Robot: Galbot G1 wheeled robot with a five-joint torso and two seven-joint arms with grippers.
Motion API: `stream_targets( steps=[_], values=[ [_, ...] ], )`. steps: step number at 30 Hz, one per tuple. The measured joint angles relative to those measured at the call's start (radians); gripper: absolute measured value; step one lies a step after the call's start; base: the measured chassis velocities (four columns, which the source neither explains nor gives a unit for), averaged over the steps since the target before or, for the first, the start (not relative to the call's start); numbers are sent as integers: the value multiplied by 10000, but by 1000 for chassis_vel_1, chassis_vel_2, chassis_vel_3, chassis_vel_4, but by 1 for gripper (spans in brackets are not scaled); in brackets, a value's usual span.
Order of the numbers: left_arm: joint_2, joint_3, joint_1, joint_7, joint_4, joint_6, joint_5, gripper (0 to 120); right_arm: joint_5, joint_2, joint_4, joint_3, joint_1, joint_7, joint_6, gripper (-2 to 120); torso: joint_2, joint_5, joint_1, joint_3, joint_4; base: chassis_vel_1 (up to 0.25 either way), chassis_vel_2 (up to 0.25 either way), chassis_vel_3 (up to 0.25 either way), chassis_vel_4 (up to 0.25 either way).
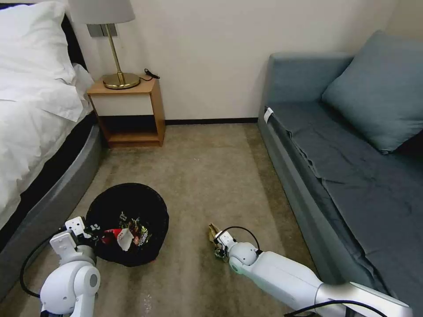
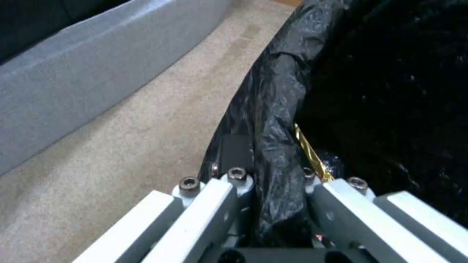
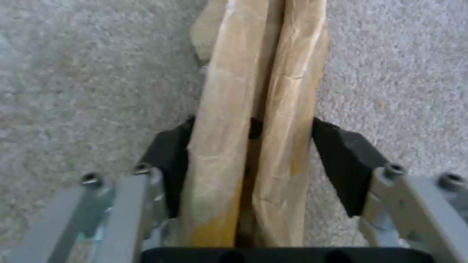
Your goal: Pick up the trash bin, then pick up the garbage on the floor and place it into the trash bin.
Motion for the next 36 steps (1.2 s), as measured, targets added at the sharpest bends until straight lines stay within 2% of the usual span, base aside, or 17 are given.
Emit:
stream_targets(
  steps=[4, 5, 9, 10, 13, 15, 19, 21, 23, 27, 29, 31, 33, 34, 36],
  values=[
    [-4, 18, -10, -2, 19, 0, 10, 2, -87, -98, 46, 70, -35, -22, 52, 38, 0, -4, 0, 0, -2, 0, 0, 0, 0],
    [-4, 18, -10, -2, 19, 0, 10, 2, -87, -98, 46, 70, -35, -22, 52, 38, 0, -4, 0, 0, -2, 0, 0, 0, 0],
    [-19, 30, -18, -3, 23, -5, 23, 2, -127, -213, 142, 119, -54, -56, 128, 19, 0, -5, 0, 0, -3, 0, 0, 0, 0],
    [-19, 30, -18, -3, 23, -5, 23, 2, -127, -213, 142, 119, -54, -56, 128, 19, 0, -5, 0, 0, -3, 0, 0, 0, 0],
    [-21, 33, -21, -3, 23, -5, 26, 2, -43, -439, 527, 233, -91, -54, 179, 5, 0, -4, 0, 1, -3, 0, 0, 0, 0],
    [-18, 31, -24, -3, 23, -5, 25, 2, 28, -560, 748, 321, -96, -38, 183, 1, 0, -4, 0, 1, -3, 0, 0, 0, 0],
    [-6, 27, -28, -3, 23, -5, 21, 2, 418, -969, 1635, 742, -82, 125, 165, 0, 0, -3, 0, 1, -4, 0, 0, 0, 0],
    [2, 38, -48, -2, 23, -5, 15, 2, 1083, -1527, 2916, 1370, 110, 383, 64, 0, 0, -4, 0, 0, -2, 0, 0, 0, 0],
    [2, 40, -51, -2, 23, -4, 14, 2, 1190, -1613, 3103, 1456, 147, 427, 40, 0, 0, -5, 0, 0, -2, 0, 0, 0, 0],
    [-3, 90, -60, -1, 26, 2, 7, 2, 2044, -2243, 5526, 2146, 612, 604, 309, 0, 0, -7, 0, 1, -6, 0, 0, 0, 0],
    [-11, 115, -59, -1, 30, 3, 7, 2, 2292, -2243, 5991, 2179, 710, 653, 363, 0, 0, -4, 0, 0, -5, 0, 0, 0, 0],
    [-41, 220, -60, 0, 74, 7, 10, 2, 2979, -1965, 7061, 2007, 1052, 1018, 539, 0, 1, -8, 0, 0, -3, 0, 0, 0, 0],
    [-85, 313, -80, -1, 109, 21, 28, 2, 3427, -1316, 7507, 1394, 1446, 1510, 712, 0, 0, -7, 0, 0, -4, 0, 0, 0, 0],
    [-85, 313, -80, -1, 109, 21, 28, 2, 3427, -1316, 7507, 1394, 1446, 1510, 712, 0, 0, -7, 0, 0, -4, 0, 0, 0, 0],
    [-119, 385, -96, 2, 111, 33, 55, 2, 3686, -509, 7561, 721, 1810, 1865, 823, 0, 0, -4, 0, 0, 0, 0, 0, 0, 0]
  ],
)
